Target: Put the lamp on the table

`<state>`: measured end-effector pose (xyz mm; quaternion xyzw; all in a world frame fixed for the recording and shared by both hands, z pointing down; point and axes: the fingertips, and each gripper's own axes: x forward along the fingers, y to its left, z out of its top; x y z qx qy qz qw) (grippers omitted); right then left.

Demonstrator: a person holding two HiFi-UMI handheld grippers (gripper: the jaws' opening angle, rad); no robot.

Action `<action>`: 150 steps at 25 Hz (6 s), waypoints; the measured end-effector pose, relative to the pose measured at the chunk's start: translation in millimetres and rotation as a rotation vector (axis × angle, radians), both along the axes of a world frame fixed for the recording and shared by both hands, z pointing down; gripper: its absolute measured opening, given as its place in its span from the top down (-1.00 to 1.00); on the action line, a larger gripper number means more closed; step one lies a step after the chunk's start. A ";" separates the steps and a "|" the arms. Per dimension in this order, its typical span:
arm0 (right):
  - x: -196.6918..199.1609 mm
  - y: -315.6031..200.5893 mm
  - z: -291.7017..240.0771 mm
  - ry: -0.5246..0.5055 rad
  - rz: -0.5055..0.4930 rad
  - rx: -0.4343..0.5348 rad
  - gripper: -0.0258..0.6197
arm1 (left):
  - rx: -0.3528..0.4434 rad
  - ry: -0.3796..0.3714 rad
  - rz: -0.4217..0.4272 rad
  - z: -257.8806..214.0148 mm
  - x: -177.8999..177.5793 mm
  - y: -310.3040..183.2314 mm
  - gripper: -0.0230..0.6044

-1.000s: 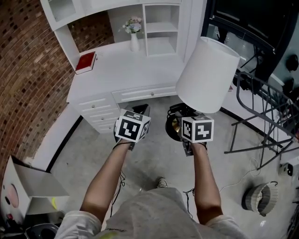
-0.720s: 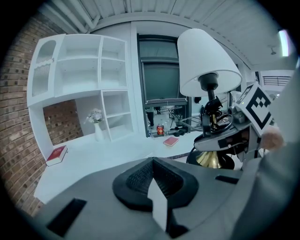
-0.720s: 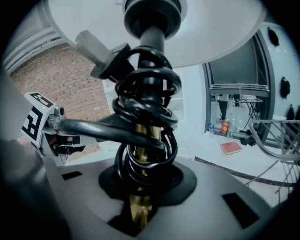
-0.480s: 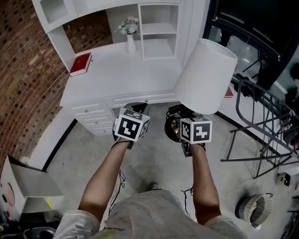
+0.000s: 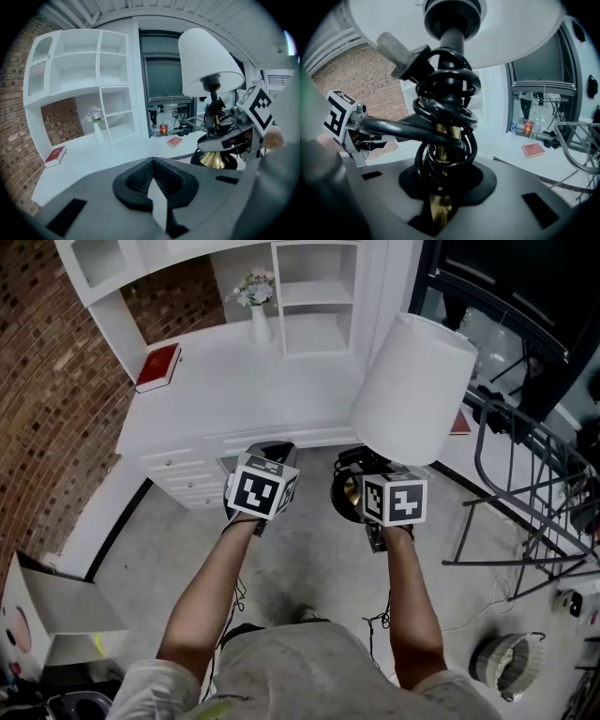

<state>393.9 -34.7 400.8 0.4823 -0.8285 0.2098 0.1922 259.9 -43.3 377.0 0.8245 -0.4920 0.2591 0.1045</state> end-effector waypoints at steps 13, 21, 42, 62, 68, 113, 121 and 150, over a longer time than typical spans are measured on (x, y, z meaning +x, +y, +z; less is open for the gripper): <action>-0.8 -5.5 3.1 0.002 -0.013 0.007 0.64 | 0.015 -0.011 -0.015 -0.6 -8.6 -5.5 0.94; -12.3 -19.8 11.2 0.013 -0.013 0.023 0.64 | 0.026 0.002 -0.017 11.6 -23.7 -20.9 0.94; -116.1 -109.1 5.2 0.002 0.039 -0.007 0.64 | -0.017 0.061 -0.007 21.1 -144.5 -117.3 0.94; -260.4 -186.2 -17.7 -0.017 0.003 -0.003 0.64 | -0.014 0.086 -0.043 6.6 -280.2 -185.2 0.94; -289.2 -206.5 -18.0 -0.009 0.002 -0.003 0.64 | -0.011 0.099 -0.067 10.2 -307.2 -204.1 0.94; -401.4 -260.3 6.5 0.024 -0.101 0.006 0.65 | -0.013 0.086 -0.163 32.8 -421.3 -248.0 0.94; -439.0 -292.2 13.3 0.022 -0.212 0.013 0.64 | -0.011 0.074 -0.286 40.1 -464.8 -259.1 0.94; -536.3 -416.1 57.2 0.046 -0.553 0.032 0.65 | -0.103 -0.010 -0.556 80.5 -526.5 -312.9 0.94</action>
